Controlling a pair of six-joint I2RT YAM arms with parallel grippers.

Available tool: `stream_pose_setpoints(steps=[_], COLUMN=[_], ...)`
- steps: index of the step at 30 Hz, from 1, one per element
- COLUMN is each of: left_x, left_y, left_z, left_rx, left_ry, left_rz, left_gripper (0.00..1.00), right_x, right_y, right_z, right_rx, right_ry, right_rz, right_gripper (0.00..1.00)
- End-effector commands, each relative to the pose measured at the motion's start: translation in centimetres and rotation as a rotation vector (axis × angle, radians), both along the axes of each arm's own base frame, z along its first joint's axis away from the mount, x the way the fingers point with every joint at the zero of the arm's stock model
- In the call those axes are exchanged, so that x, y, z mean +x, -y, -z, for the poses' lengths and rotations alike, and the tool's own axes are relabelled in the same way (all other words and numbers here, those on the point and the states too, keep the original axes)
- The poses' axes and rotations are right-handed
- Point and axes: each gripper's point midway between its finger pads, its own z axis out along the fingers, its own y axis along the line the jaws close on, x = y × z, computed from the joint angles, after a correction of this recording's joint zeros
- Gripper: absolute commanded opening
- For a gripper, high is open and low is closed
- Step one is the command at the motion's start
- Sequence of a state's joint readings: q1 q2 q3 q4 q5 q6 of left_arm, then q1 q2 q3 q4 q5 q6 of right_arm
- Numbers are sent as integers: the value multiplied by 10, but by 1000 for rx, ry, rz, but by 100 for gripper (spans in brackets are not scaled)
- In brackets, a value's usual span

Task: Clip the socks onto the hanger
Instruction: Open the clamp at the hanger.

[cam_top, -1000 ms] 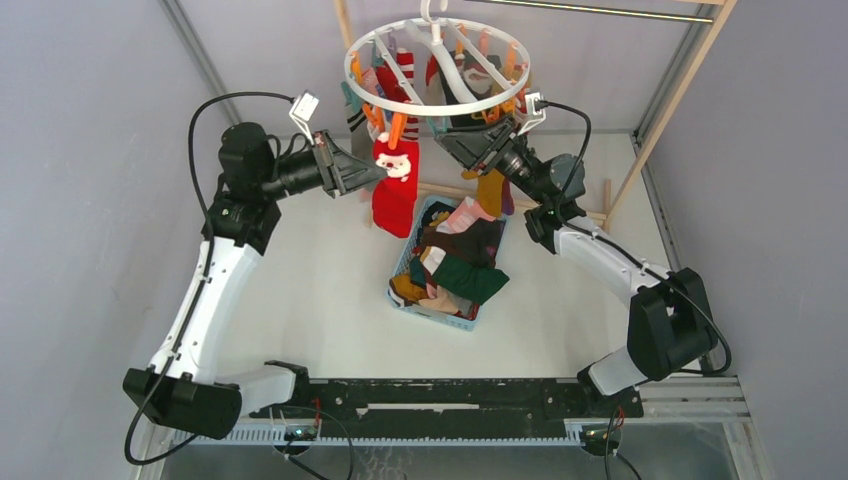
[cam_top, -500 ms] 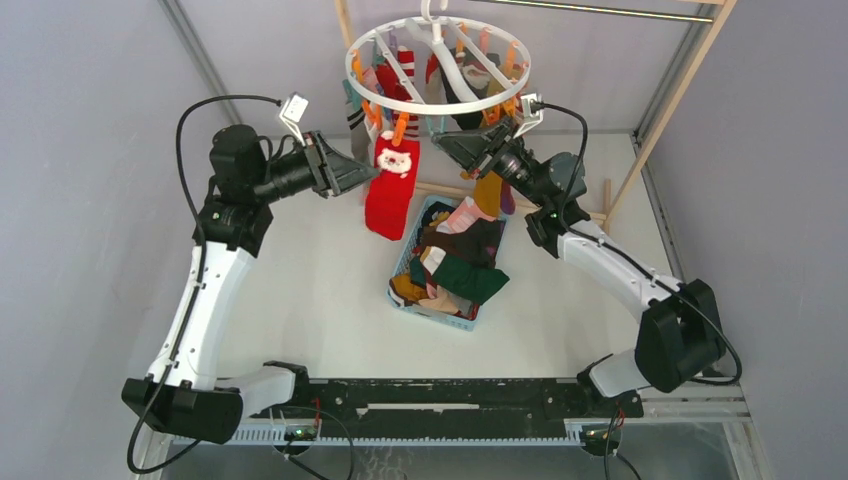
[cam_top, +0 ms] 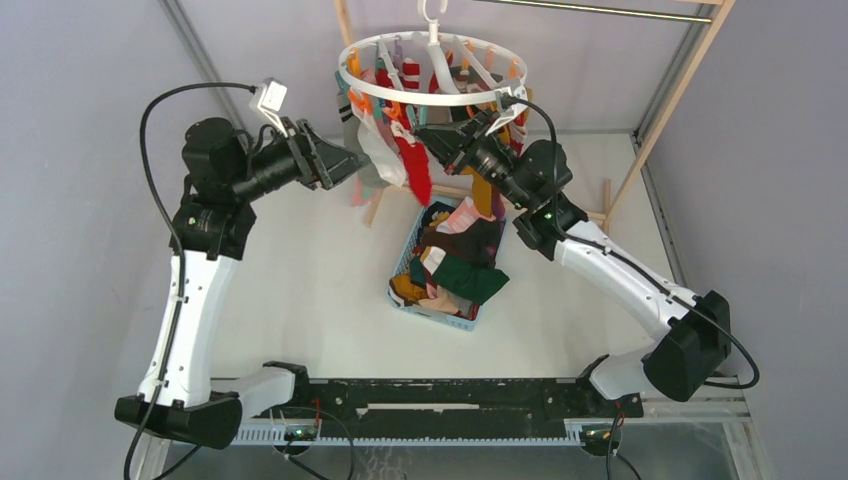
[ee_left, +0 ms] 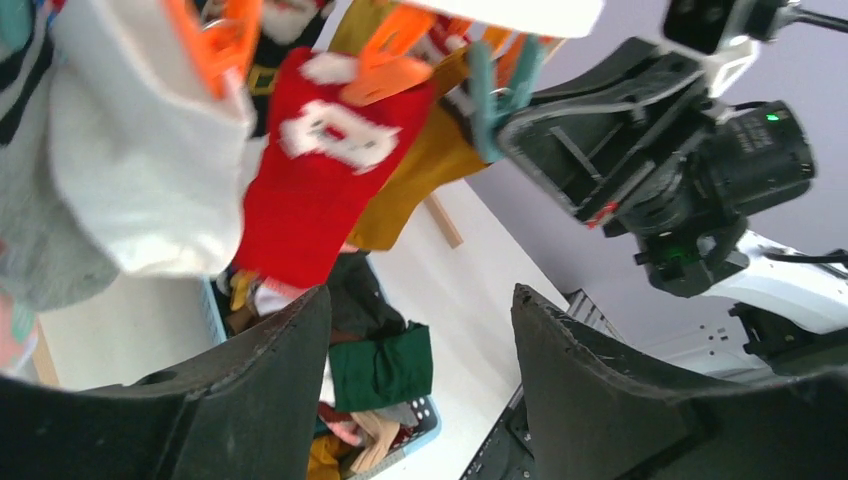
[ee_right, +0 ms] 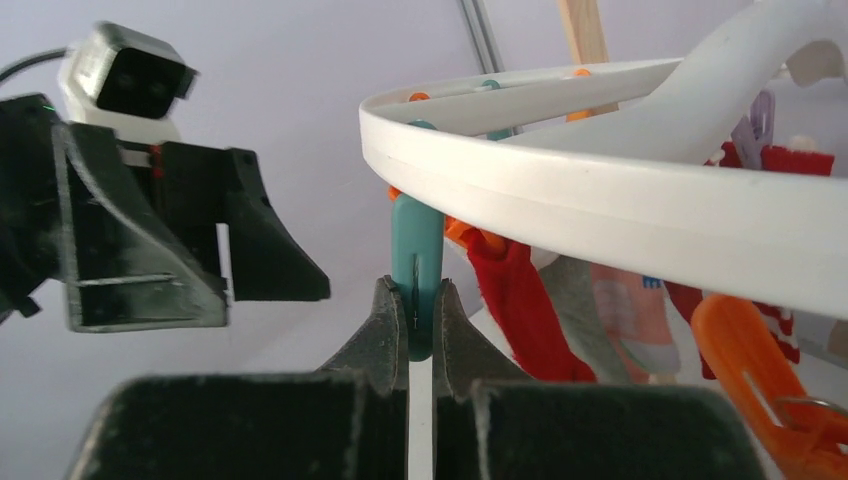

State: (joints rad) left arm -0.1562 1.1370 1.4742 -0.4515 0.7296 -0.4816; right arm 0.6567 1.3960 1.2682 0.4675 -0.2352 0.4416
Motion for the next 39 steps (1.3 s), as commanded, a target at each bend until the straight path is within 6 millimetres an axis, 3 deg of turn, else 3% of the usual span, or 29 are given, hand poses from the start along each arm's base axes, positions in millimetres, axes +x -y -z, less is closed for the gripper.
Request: stream_pose_setpoints(steps=[1,4,10,21,27,33,39], left_x=[-19,-17,7,33,42,46,48], left_y=[16,29,46,68,73,82,88], left_z=[-57,-74,-83,-66,-70,-76,-69], left_rx=[-33,-42,-23,4,-4,-27,-21], left_ry=[161,187,194,149,150,143,129], left_rz=[68,94,93,105,100,128,137], left_gripper=[72,73,74,71,68,65,63], right_x=[4,3,3,-1,-1,-2,-3], right_y=[-3,-8,-14,-20,-23,-25,-27], right_z=[-14,-15,-14,-13,-9,-6,-6], right_rx=[-40,-45,-44,-41,-56,-62,-64], right_ry=[58,66,65,72,72,67,68], right_rz=[73,85,89,72,67,57,47], right_gripper=[0,0,0,0,0,0,0])
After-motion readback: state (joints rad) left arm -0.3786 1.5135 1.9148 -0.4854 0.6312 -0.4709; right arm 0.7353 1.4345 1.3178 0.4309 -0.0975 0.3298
